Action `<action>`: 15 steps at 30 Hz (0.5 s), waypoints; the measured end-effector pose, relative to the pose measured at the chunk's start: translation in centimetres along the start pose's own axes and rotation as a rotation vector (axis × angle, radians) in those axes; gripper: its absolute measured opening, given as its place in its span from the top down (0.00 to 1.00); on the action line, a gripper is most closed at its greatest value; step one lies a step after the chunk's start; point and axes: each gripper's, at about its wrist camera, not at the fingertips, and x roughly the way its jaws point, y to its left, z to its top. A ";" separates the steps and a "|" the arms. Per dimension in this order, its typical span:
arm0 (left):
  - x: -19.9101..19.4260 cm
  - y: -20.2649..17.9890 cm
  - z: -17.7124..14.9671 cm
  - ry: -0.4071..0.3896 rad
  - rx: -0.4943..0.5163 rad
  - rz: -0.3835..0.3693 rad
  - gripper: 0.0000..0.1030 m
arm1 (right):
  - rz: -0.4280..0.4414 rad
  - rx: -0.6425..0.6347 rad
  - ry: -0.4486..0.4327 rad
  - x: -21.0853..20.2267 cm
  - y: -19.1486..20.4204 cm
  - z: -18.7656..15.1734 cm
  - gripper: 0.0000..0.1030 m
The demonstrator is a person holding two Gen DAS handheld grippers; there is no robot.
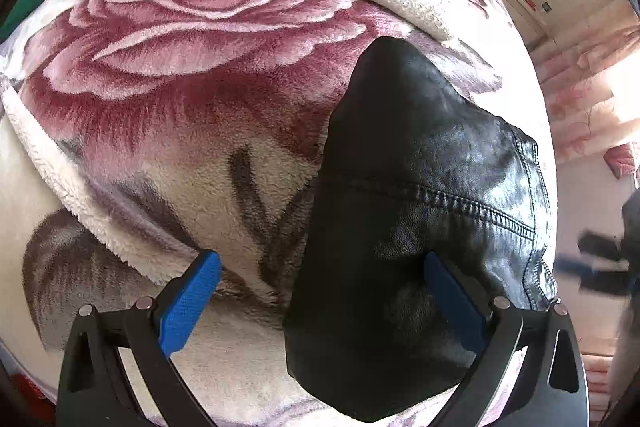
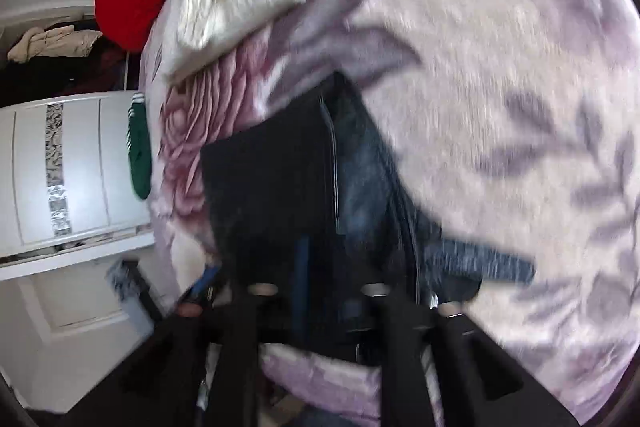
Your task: Fold large clothes
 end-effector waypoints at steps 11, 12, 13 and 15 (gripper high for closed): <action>0.5 -0.4 0.0 -0.003 0.042 0.031 0.00 | -0.014 0.052 -0.074 3.1 0.0 -4.0 0.97; 0.9 -0.5 0.0 0.016 0.043 -0.001 0.00 | -0.086 0.033 -0.120 2.0 -0.4 -4.1 0.98; 1.3 -0.7 -0.1 0.037 0.048 -0.020 0.00 | -0.094 0.081 -0.123 1.9 -1.9 -4.2 0.98; 1.4 -1.5 -0.4 0.046 0.076 0.003 0.00 | -0.086 0.196 -0.061 3.2 -4.6 -4.2 0.97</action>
